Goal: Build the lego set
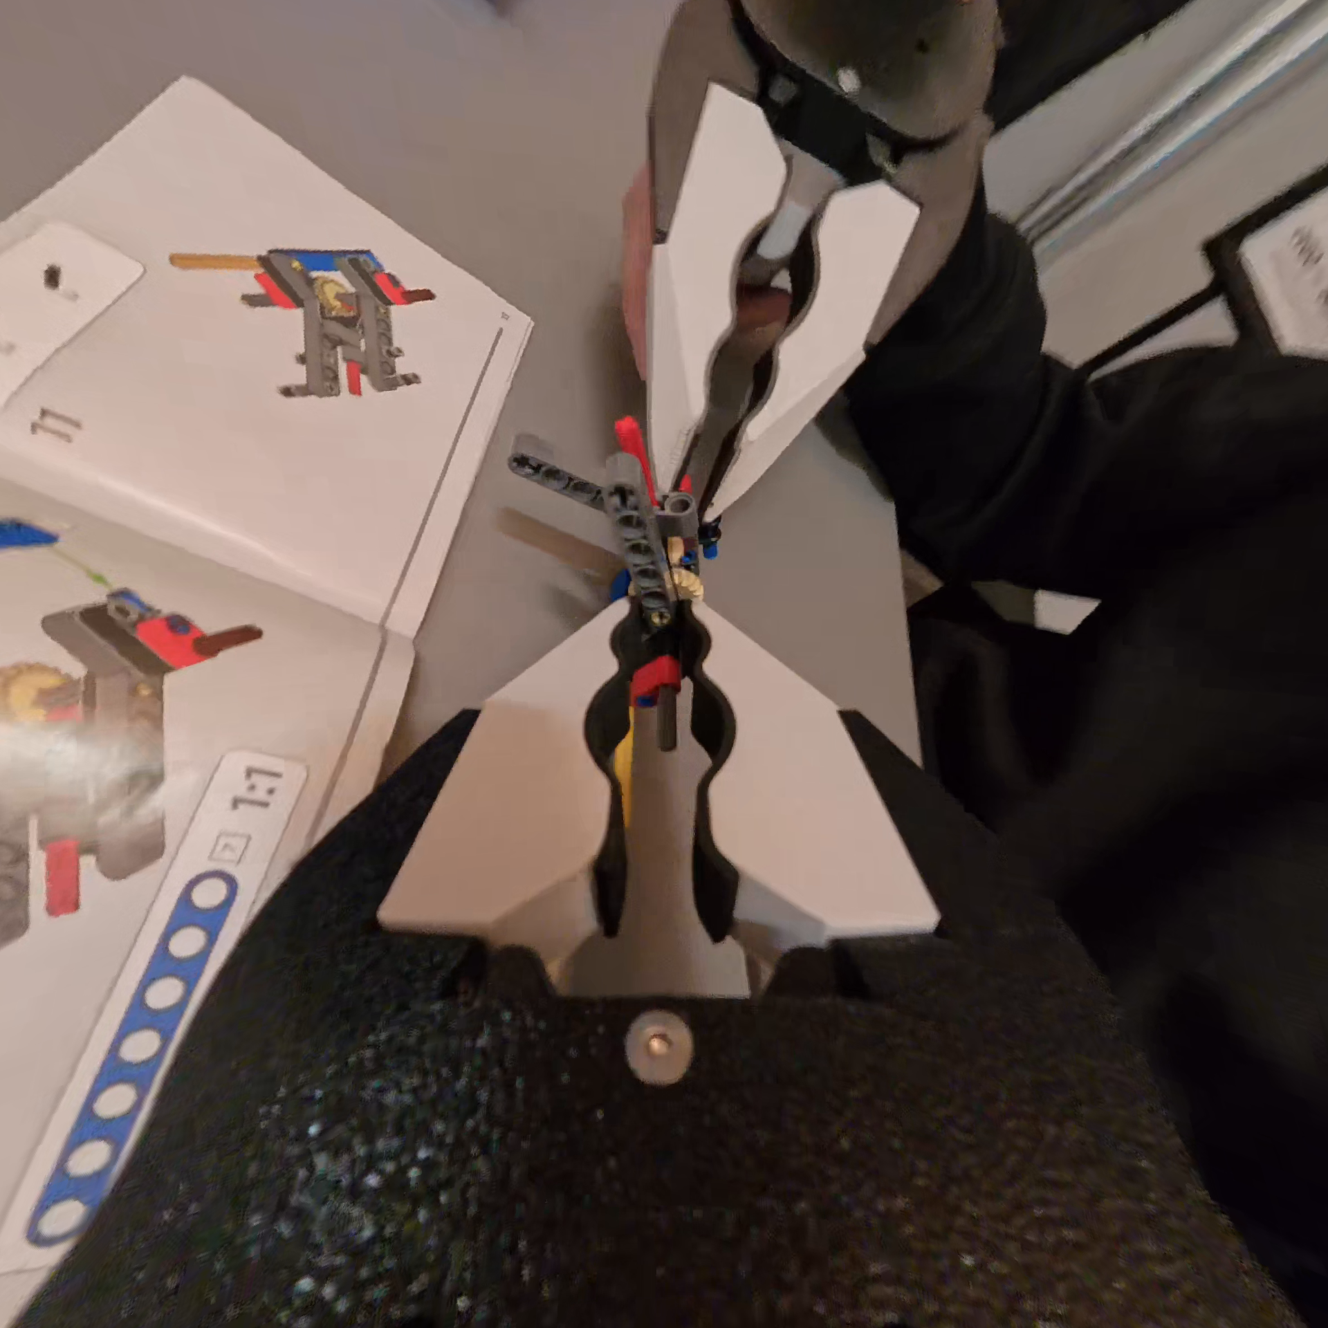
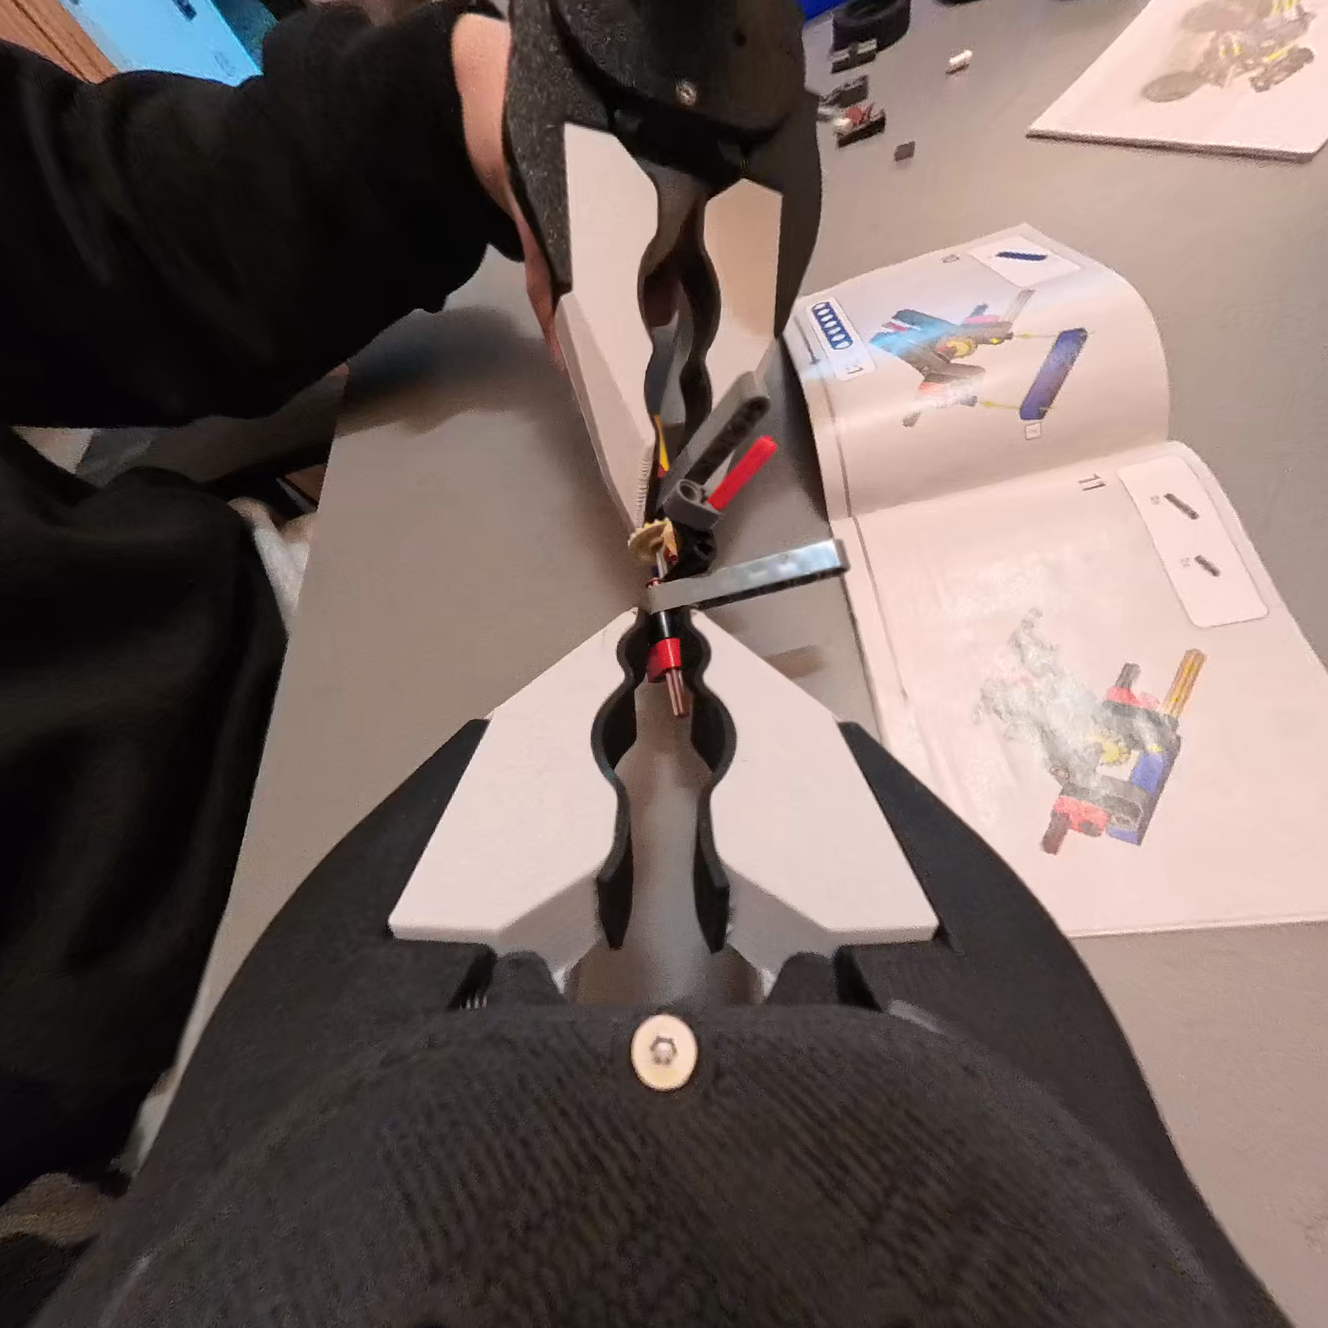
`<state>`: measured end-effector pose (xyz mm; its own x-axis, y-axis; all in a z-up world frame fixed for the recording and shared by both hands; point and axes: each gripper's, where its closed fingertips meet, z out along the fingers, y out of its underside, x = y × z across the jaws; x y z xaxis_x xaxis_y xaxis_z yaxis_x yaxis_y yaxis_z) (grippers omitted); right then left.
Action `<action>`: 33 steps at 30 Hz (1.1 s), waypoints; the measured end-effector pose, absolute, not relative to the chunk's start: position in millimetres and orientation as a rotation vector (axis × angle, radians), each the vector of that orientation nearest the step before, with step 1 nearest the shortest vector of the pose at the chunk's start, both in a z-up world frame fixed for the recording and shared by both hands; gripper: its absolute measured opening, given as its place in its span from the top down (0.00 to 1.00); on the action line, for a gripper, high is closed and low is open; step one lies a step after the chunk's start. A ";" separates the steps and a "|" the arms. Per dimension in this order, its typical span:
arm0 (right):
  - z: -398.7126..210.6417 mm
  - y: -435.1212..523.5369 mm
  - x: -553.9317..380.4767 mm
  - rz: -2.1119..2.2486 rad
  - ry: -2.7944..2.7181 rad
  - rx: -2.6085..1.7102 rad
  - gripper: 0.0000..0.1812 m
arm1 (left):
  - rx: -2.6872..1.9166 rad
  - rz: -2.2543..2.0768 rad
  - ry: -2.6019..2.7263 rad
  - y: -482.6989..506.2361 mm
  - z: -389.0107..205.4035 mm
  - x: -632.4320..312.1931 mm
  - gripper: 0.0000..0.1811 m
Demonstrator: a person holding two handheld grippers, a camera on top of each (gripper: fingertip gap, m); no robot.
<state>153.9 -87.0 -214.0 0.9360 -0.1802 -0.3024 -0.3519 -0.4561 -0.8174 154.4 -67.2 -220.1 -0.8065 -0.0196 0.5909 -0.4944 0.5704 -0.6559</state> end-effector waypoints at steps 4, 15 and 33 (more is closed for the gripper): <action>-215.7 -87.6 161.0 0.169 0.369 -2.030 0.95 | 0.592 1.148 -2.122 -66.3 -220.7 158.7 0.96; -218.5 -97.6 160.9 0.269 0.472 -1.963 0.87 | 0.608 1.362 -2.162 -63.2 -219.2 158.6 0.96; -221.3 -85.1 157.1 0.038 0.210 -2.049 0.93 | 0.841 1.302 -2.023 -66.1 -220.7 161.4 0.97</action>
